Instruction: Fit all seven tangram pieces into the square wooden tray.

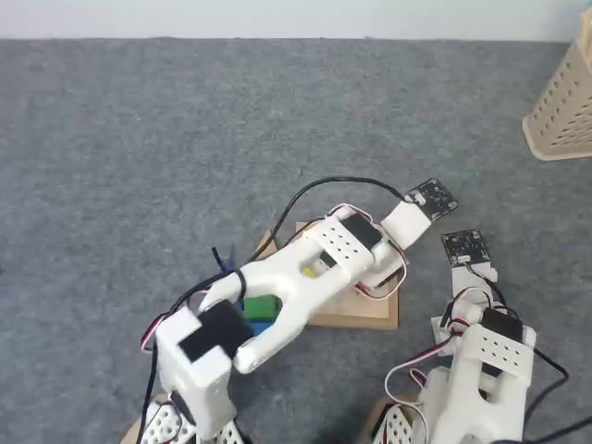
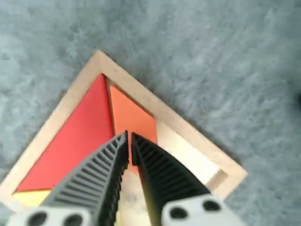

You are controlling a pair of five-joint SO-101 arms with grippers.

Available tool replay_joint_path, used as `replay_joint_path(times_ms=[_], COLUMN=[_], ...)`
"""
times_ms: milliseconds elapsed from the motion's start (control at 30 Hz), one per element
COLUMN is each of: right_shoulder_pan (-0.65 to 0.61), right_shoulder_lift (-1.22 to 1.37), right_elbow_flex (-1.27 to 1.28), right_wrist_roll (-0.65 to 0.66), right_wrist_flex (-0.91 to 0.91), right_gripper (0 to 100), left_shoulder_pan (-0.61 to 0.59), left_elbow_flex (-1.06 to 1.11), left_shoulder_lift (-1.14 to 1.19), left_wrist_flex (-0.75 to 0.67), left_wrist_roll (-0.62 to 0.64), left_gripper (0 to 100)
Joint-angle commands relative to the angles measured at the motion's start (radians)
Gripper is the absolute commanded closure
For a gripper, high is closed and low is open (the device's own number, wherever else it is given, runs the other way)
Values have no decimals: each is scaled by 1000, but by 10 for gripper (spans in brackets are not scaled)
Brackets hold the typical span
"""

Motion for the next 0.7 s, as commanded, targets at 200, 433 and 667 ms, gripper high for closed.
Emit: replay_joint_path(times_ms=[200, 433, 667], right_shoulder_pan=[10, 10, 10], right_shoulder_lift=[-24, -24, -24], right_elbow_flex=[-2, -2, -2], right_wrist_roll=[14, 14, 14], right_wrist_flex=[-16, -16, -16], right_gripper=[993, 993, 993], left_shoulder_pan=[-2, 23, 58], left_elbow_flex=[10, -99, -48], left_shoulder_lift=[2, 72, 61], left_wrist_flex=[-34, 155, 258], left_wrist_roll=[3, -37, -72], left_gripper=[988, 988, 989])
